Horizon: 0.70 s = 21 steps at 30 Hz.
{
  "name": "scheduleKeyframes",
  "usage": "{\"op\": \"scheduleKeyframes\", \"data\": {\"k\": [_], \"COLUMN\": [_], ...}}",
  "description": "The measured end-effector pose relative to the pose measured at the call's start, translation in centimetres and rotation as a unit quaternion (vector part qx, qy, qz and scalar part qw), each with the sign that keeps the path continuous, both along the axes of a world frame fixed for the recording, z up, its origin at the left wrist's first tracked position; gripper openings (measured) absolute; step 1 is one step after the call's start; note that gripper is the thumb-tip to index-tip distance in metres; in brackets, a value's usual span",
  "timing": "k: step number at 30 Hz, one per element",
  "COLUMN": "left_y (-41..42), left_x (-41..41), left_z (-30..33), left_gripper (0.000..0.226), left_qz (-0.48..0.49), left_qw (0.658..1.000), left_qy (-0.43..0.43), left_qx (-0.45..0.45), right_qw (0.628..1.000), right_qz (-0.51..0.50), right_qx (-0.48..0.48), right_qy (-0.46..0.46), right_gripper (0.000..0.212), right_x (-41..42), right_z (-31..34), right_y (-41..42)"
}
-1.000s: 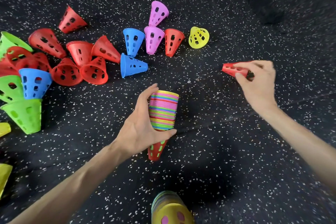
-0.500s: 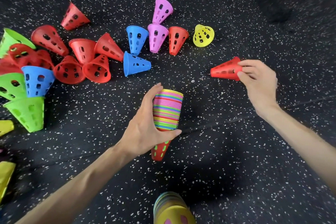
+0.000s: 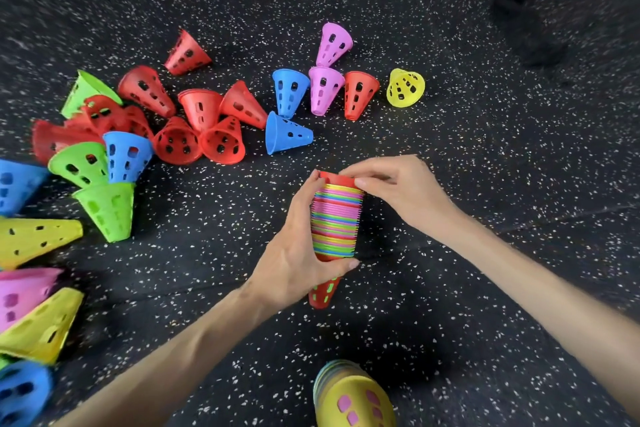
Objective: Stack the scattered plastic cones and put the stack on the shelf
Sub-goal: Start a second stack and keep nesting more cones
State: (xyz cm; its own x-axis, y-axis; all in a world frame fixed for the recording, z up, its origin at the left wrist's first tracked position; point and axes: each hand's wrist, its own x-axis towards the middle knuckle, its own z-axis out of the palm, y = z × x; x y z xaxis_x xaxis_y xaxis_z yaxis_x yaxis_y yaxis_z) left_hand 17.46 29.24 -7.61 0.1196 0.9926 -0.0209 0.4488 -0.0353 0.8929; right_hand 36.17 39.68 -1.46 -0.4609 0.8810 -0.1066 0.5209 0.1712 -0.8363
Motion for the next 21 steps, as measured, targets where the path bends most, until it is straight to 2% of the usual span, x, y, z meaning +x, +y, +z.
{"op": "scheduleKeyframes", "data": {"k": [4, 7, 11, 15, 21], "left_y": [-0.7, -1.1, -1.7, -2.3, -3.0], "left_x": [-0.5, -1.2, -2.4, -4.4, -10.0], "left_z": [-0.3, -0.3, 0.4, 0.8, 1.4], "left_gripper": [0.131, 0.131, 0.125, 0.113, 0.085], "left_qz": [0.030, 0.041, 0.036, 0.053, 0.117], "left_qw": [0.999, 0.998, 0.998, 0.996, 0.983], "left_qy": [0.008, 0.025, 0.031, 0.058, 0.139], "left_qx": [-0.040, -0.042, -0.051, -0.050, -0.014], "right_qw": [0.998, 0.998, 0.992, 0.986, 0.987], "right_qz": [0.032, 0.048, 0.082, 0.100, 0.067], "right_qx": [-0.047, -0.044, -0.014, -0.006, -0.026], "right_qy": [0.004, -0.016, -0.092, -0.136, -0.145], "right_gripper": [0.026, 0.045, 0.076, 0.098, 0.099], "right_x": [-0.5, -1.1, -2.2, -2.4, -2.0], "right_z": [-0.2, -0.6, -0.7, -1.5, -1.4], "right_y": [-0.6, -1.5, -2.5, -3.4, -4.0]}}
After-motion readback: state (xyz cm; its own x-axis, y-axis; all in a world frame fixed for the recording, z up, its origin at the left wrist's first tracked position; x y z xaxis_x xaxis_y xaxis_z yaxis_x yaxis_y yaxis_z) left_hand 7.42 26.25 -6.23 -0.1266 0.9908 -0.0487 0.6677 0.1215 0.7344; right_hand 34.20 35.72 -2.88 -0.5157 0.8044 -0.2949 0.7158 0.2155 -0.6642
